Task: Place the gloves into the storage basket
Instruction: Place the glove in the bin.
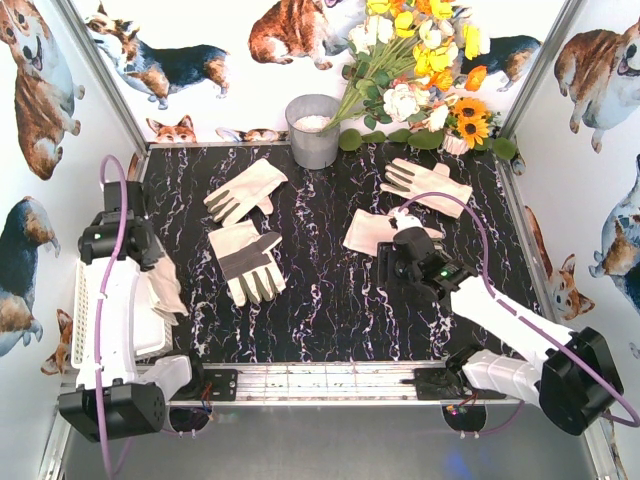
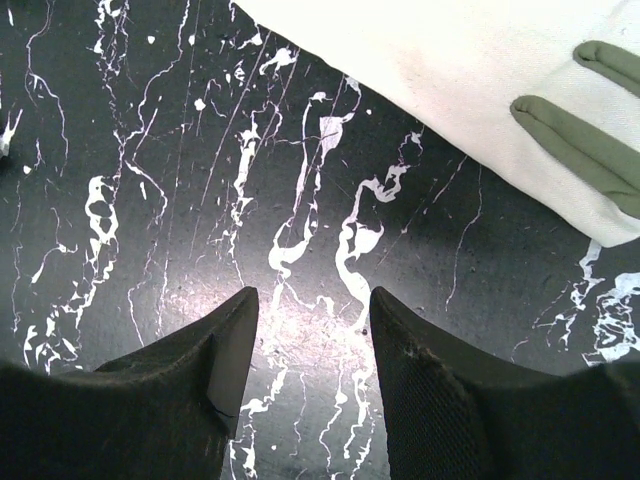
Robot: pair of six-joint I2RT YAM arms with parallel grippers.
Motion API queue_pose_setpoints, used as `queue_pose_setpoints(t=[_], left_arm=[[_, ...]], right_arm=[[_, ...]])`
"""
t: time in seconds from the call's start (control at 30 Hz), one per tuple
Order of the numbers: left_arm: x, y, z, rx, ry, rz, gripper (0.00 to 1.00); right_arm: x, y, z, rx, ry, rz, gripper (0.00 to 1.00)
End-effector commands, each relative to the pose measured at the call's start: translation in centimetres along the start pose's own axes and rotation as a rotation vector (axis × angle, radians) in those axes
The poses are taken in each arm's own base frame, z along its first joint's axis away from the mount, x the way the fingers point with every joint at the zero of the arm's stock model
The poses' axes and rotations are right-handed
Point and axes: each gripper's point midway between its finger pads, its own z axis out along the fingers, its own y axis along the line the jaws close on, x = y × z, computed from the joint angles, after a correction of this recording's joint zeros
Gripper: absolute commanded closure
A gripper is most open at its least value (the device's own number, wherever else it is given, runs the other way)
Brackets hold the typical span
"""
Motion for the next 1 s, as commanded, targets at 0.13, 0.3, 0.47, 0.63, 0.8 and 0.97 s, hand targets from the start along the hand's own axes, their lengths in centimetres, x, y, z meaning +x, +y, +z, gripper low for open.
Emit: queue_pose_setpoints(t=[0.13,0.3,0.47,0.63,0.8,0.97], left_arm=[[-1.9,4.0,0.6,-0.158,-0.012,0.07,1.0],[-1.8,5.5,1.8,-0.249,-0.007,0.1,1.0],[-1.7,7.2,3.0,-0.367,-0.009,0.134,1.0],[-1.8,8.2,4.1,-0.45,-0.014,0.16,1.0],[-1.7,8.9,4.9,-0.508,-0.021,0.191,1.0],[-1.5,9.2,5.9,-0.526,-0.024,0.261,1.0]], right_arm=[[-1.4,-0.1,-0.8,-0.015,-0.072,-0.018,0.49],[-1.6,0.0,-1.0,-0.025,-0.077,-0.017,0.49],[-2.1,0.9,-1.6,-0.074,-0.094,0.004,0.49],[-2.1,1.5,-1.9,-0.108,-0.097,0.009,0.49],[-1.7,1.5,-2.0,-0.116,-0.093,0.01,0.49],[-1.5,1.5,-2.4,-0.128,-0.098,0.013,0.49]])
